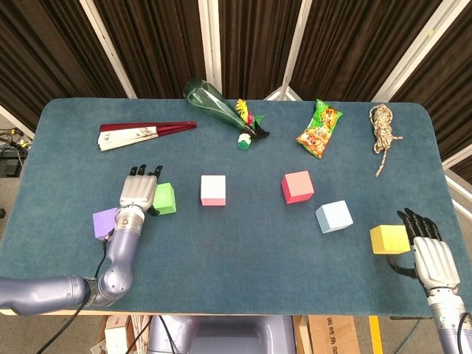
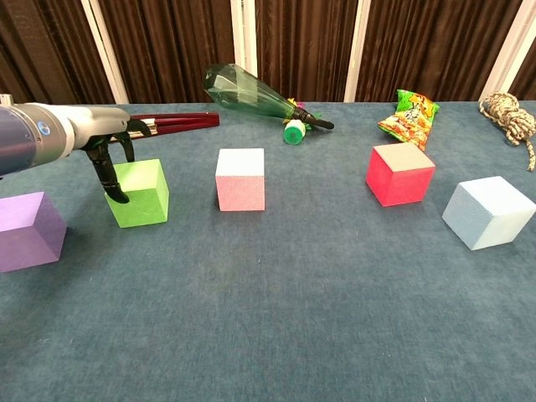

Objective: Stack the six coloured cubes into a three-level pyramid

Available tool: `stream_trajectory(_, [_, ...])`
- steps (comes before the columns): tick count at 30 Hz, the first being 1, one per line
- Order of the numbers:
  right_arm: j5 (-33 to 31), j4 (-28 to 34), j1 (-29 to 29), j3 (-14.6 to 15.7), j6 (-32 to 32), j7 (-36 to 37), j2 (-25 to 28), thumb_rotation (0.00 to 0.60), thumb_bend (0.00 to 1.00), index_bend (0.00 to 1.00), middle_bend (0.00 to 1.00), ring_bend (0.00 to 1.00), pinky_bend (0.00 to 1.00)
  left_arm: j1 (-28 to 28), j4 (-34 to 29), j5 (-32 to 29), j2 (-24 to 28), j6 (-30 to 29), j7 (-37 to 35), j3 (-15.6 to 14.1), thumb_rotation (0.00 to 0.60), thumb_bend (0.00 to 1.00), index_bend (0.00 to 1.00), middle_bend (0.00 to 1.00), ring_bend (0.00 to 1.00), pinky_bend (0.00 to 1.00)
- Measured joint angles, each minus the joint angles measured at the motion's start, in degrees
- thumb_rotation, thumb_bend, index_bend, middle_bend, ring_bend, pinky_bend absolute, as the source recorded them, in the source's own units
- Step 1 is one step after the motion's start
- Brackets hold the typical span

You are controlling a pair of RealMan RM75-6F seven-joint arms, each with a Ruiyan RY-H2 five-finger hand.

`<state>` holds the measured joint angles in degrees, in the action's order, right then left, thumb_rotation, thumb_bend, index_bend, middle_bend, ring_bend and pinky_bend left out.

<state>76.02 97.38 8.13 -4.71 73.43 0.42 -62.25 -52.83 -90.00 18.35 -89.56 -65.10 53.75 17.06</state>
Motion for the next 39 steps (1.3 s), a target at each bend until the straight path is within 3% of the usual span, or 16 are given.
stream_trajectory(12, [-0.8,0.3,0.1,-0.1,-0.4,0.0,0.1,0.6,0.32,0.0,0.0,0.0,0.0,-0.8,3.5,1.3,-1.7,0.8,-2.4,-1.0,0.6,0.29,0.05,0.41,0.08,0.1])
stream_trajectory(25, [-1.3,0.4,0.3,-0.1,-0.7,-0.1,0.0,0.6,0.32,0.0,0.0,0.0,0.0,-3.3,3.1,5.1,-1.7,2.3,-5.0,0.8,0.6,0.29,0.05,0.41,0.08,0.1])
stream_trajectory(39, [-2.6,0.5,0.5,-0.5,-1.2,0.0,0.0,0.6,0.32,0.0,0.0,0.0,0.0,-8.3,8.8,1.8,-4.3,7.8,-3.2,1.1,0.6,0.29,0.05,0.41,0.08,0.1])
